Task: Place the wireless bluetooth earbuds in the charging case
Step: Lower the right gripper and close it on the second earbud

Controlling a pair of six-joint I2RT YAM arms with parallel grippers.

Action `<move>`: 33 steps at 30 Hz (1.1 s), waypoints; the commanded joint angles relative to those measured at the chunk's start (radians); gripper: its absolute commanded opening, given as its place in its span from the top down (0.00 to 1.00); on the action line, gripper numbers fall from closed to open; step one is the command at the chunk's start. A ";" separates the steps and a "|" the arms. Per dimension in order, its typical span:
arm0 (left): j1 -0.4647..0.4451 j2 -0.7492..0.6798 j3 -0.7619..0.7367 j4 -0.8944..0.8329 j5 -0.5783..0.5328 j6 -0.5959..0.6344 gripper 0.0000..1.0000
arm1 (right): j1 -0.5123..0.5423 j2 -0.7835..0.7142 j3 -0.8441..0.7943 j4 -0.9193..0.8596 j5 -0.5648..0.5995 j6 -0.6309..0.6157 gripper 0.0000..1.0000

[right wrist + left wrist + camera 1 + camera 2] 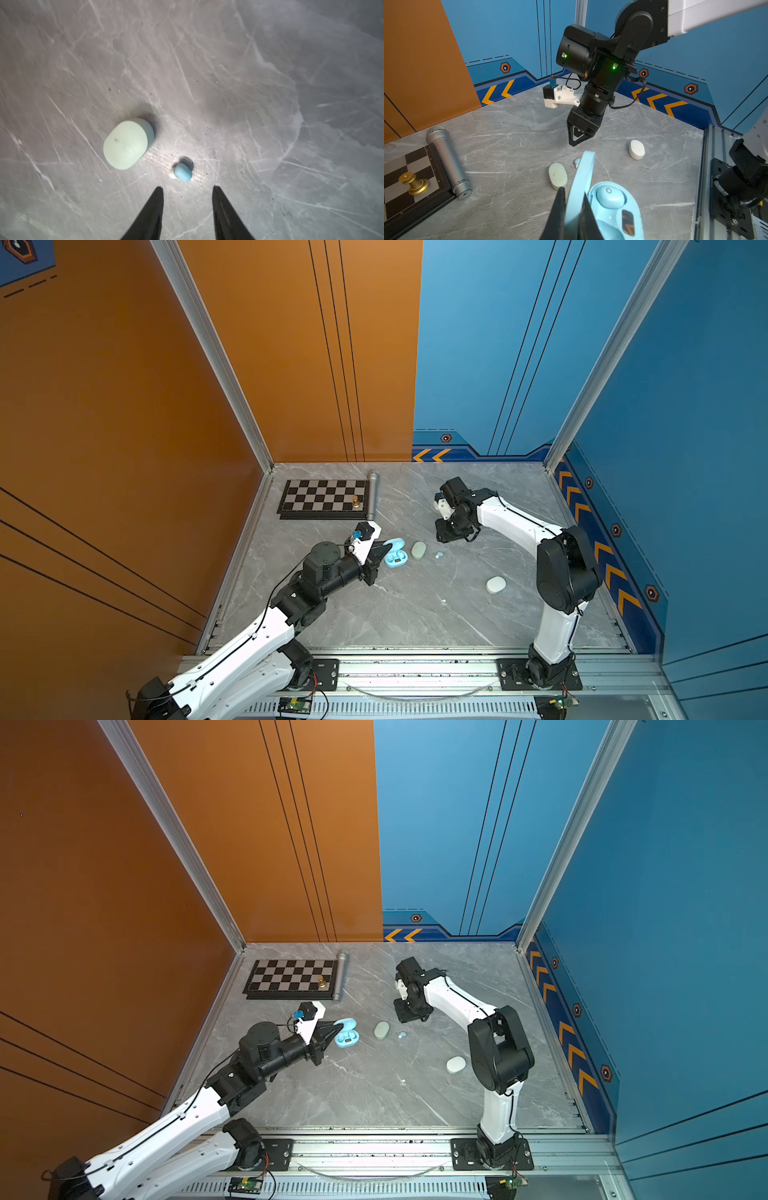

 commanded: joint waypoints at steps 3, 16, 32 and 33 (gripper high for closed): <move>0.004 0.009 0.030 -0.001 -0.027 0.016 1.00 | -0.011 -0.047 -0.058 0.054 0.022 0.580 0.59; -0.002 0.038 0.007 0.052 -0.048 0.028 1.00 | 0.086 -0.036 -0.199 0.192 0.064 1.249 0.61; -0.001 0.036 -0.016 0.070 -0.059 0.031 1.00 | 0.087 0.034 -0.218 0.173 0.113 1.480 0.63; 0.000 0.036 -0.017 0.070 -0.058 0.032 1.00 | 0.087 0.039 -0.212 0.173 0.114 1.484 0.64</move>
